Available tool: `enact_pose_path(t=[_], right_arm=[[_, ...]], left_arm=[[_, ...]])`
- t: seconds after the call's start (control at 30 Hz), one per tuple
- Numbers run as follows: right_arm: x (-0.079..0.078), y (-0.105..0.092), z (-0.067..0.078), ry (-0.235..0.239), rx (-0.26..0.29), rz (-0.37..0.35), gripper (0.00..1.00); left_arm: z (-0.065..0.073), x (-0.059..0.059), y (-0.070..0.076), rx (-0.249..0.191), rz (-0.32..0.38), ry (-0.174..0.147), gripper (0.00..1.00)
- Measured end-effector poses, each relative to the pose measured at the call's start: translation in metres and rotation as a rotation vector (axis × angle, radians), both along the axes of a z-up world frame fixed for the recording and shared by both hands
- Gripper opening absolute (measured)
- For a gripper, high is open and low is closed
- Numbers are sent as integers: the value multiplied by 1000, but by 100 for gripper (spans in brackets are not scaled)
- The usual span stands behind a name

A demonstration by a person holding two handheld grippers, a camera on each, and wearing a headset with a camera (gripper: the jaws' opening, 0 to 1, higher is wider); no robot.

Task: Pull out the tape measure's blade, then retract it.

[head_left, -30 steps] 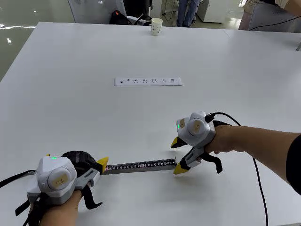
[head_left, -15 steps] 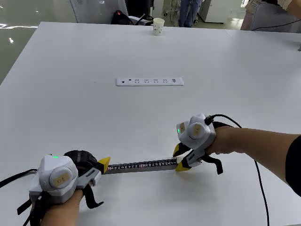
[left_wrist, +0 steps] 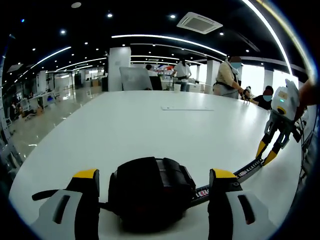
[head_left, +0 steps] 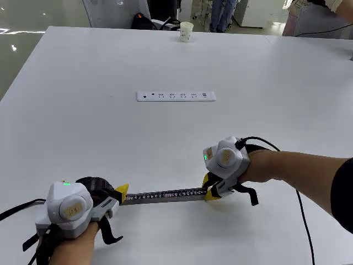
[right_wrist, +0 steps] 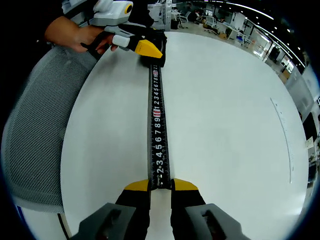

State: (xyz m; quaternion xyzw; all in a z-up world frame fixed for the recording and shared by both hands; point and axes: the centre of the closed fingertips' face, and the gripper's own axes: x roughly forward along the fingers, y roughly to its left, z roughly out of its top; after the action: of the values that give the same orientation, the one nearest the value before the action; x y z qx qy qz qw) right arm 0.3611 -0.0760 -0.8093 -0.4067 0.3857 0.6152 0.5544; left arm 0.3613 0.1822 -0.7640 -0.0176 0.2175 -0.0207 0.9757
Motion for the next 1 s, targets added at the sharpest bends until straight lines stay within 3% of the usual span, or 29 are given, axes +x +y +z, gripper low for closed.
enact_pose_path(t=[0.13,0.23,0.3,0.5,0.63,0.67,1.0], right_arm=[[-1,0,0,-17,-12,26,11],[-1,0,0,-17,-15,24,11],[-1,0,0,-13,-19,8,10],[-2,0,1,-4,-38,-20,10],[-2,0,1,0,-37,-32,10],[-2,0,1,0,-33,-31,10],[-2,2,0,10,-39,-23,9]], left_arm=[[-2,-1,1,-4,3,21,78],[-6,-2,1,-38,8,53,72],[-4,-1,4,-25,19,47,70],[-5,-1,7,-25,45,77,66],[-7,-2,7,-10,32,114,65],[-8,-2,8,16,28,129,64],[-8,-3,6,12,15,127,63]])
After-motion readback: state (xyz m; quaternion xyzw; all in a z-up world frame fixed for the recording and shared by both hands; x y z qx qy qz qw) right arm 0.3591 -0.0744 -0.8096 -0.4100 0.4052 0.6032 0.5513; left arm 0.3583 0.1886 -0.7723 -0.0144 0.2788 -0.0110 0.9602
